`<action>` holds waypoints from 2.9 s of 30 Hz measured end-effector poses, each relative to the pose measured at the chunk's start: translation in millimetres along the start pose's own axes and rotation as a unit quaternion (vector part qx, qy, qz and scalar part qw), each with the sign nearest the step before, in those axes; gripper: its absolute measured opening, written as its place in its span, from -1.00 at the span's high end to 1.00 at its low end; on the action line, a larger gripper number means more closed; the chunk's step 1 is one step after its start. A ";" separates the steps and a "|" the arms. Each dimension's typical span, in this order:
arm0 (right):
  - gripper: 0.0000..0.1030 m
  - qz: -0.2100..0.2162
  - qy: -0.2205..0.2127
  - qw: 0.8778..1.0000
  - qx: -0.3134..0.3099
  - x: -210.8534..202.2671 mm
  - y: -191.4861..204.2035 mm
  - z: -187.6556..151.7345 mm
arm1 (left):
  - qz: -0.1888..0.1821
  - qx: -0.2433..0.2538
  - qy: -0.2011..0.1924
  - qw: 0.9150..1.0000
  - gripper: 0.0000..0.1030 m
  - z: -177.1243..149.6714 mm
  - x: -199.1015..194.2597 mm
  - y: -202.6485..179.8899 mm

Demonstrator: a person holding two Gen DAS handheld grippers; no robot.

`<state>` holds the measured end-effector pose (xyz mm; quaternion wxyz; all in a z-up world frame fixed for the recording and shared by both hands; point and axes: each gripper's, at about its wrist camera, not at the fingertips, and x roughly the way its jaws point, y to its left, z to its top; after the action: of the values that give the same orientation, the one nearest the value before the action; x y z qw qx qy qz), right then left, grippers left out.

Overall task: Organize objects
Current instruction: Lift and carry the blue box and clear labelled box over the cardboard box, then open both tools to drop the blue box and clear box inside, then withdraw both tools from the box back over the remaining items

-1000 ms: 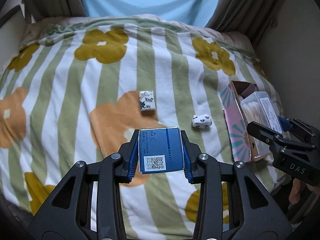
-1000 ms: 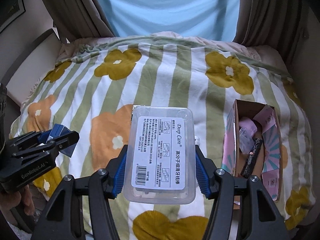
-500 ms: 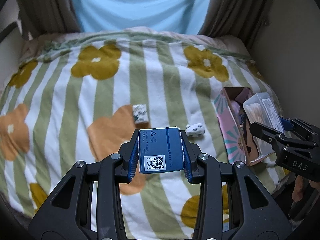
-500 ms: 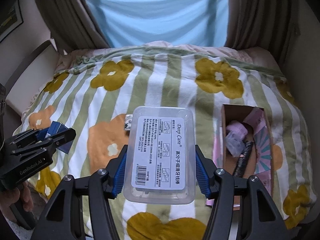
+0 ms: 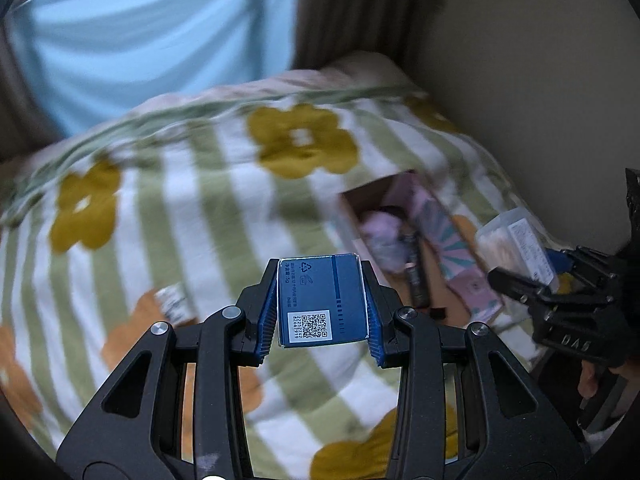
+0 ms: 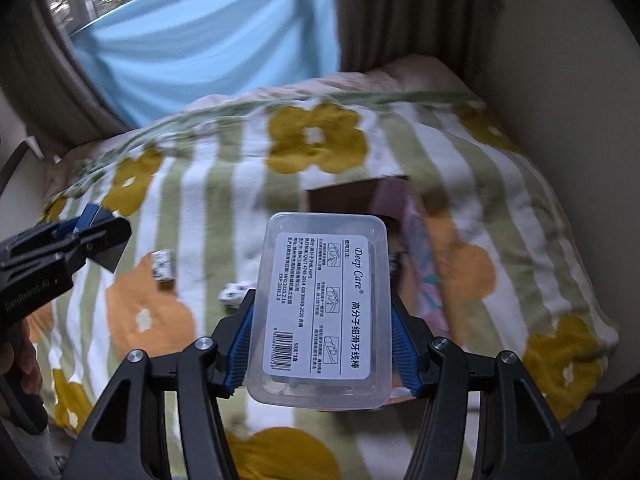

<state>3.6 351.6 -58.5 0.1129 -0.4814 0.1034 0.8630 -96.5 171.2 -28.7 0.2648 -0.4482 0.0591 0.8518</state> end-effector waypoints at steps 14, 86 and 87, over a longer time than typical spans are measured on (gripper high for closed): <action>-0.08 -0.016 0.071 0.996 0.044 79.5 -69.1 -25.5 | -0.075 0.091 0.088 0.989 0.35 38.1 163.3 -115.0; -0.99 0.089 0.016 0.994 -0.067 -6.1 28.3 -11.6 | 0.013 0.009 0.044 0.999 -0.99 6.3 3.8 -36.0; -0.99 0.093 0.014 0.993 -0.073 -9.1 34.7 -10.2 | 0.022 0.000 0.039 0.999 -0.99 1.3 -6.6 -27.0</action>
<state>6.3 314.7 -53.5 -0.0046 -0.4883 0.0863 0.8684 -80.8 192.1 -19.0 0.2437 -0.4797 0.0787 0.8392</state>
